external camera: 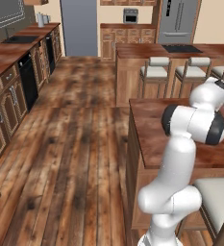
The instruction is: Take a straw from the drawer in front and place it inside the glass cup on the dining counter.
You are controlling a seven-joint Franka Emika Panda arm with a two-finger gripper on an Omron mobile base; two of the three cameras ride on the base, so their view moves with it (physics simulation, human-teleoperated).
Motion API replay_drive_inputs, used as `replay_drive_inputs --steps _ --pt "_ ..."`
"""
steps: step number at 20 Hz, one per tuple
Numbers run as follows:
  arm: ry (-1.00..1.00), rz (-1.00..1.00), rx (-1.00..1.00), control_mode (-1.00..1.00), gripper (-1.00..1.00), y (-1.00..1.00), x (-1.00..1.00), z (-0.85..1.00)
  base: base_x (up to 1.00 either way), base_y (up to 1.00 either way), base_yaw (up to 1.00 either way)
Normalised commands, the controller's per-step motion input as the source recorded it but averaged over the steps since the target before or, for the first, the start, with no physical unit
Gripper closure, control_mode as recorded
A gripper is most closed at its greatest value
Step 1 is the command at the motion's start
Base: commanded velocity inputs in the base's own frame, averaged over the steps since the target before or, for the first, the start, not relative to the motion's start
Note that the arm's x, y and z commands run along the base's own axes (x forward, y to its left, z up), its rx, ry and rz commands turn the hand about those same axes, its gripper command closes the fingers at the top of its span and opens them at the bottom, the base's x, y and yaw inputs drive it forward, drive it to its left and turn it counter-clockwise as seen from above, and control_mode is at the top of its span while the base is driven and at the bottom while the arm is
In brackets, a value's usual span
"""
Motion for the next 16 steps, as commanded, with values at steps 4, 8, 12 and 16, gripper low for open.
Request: replay_drive_inputs --steps 4,8,12,16 --pt "-0.11 -0.02 -0.14 -1.00 1.00 -0.36 0.00 -0.31 0.00 0.00 0.00" --pt "-0.10 -0.01 -0.15 -1.00 1.00 -0.15 0.08 -0.37 0.00 0.00 0.00" --pt "-0.06 0.00 -0.16 -1.00 1.00 -0.01 0.03 -0.64 0.00 0.00 0.00" --pt "-0.16 0.00 -0.17 -1.00 1.00 -0.02 0.00 -0.42 0.00 0.00 0.00"
